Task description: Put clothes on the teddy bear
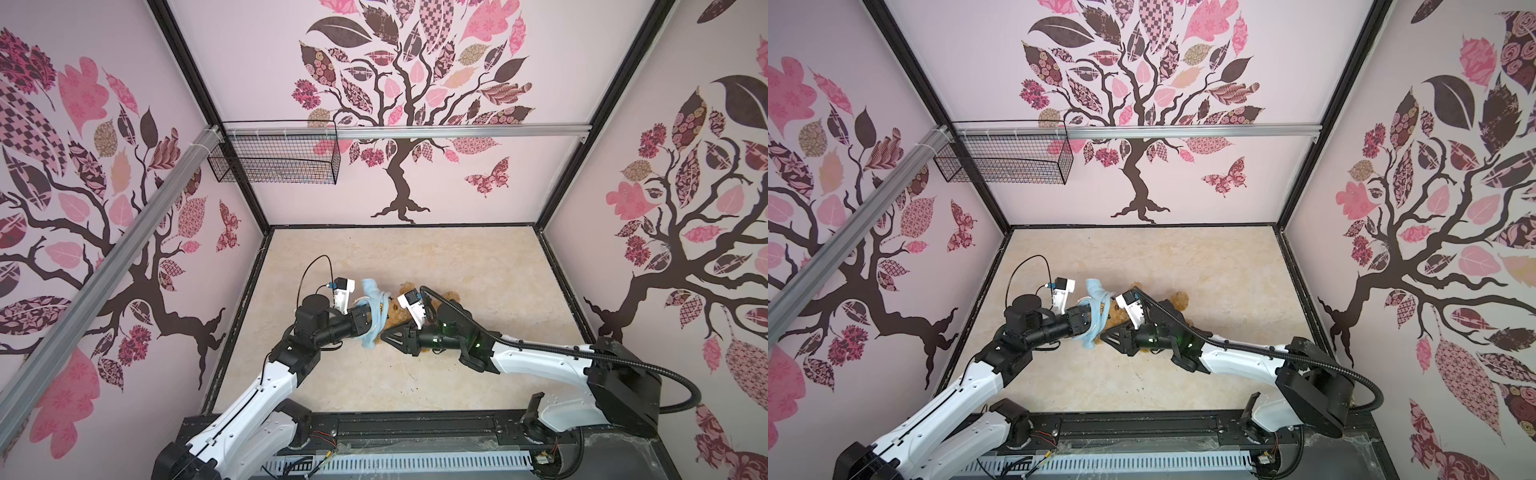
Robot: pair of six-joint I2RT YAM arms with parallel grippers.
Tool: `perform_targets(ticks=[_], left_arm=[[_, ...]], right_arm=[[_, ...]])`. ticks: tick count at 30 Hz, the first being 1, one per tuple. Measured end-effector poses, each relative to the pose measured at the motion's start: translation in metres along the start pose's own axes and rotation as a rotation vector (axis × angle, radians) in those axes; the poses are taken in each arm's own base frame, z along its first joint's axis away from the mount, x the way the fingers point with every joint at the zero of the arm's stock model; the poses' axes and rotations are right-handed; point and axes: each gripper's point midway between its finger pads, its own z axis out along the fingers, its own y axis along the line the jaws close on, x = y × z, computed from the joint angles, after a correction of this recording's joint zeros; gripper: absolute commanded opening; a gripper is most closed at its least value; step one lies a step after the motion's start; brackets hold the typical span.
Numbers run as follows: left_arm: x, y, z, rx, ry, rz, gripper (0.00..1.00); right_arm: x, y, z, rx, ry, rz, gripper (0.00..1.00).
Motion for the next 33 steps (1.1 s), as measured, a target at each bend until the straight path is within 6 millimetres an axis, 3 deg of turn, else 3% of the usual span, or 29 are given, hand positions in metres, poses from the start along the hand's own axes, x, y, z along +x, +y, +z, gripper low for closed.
perform_targets(ticks=[9, 21, 29, 33], left_arm=[[0.0, 0.0, 0.0, -0.001, 0.0, 0.007, 0.0], [0.003, 0.0, 0.002, -0.002, 0.01, 0.011, 0.0], [0.002, 0.002, 0.003, -0.012, 0.002, 0.012, 0.0], [0.001, 0.003, 0.003, -0.018, -0.004, 0.008, 0.0]], right_arm=[[-0.001, -0.001, 0.006, -0.017, -0.01, 0.007, 0.24], [-0.008, 0.007, 0.008, -0.052, -0.025, 0.009, 0.23], [-0.012, 0.003, 0.012, -0.037, -0.039, 0.023, 0.0], [-0.011, 0.002, 0.011, -0.037, -0.05, 0.021, 0.0]])
